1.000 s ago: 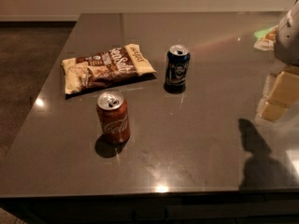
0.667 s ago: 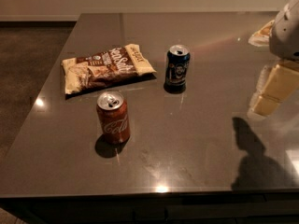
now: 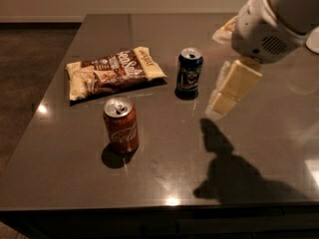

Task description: Move coke can near pepsi can

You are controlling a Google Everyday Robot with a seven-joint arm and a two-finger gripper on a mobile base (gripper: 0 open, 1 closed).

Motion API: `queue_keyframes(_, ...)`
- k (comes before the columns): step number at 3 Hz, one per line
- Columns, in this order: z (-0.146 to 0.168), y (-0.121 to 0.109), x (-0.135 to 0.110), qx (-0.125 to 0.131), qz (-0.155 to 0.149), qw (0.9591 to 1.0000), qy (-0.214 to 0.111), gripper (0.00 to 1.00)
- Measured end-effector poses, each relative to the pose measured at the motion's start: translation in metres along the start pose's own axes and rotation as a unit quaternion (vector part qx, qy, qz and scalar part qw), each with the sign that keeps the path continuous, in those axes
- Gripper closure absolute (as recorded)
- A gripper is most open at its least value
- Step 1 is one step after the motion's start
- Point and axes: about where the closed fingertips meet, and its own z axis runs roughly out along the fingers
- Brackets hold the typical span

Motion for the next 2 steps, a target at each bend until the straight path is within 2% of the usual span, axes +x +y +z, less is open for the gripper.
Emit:
queue_keyframes(1, 0.033, 0.013, -0.038, -0.029, -0.026, 0.9987, -0.033, 0.0)
queue_keyframes(2, 0.066, 0.034, -0.065, -0.066, -0.056, 0.995, -0.049, 0.0)
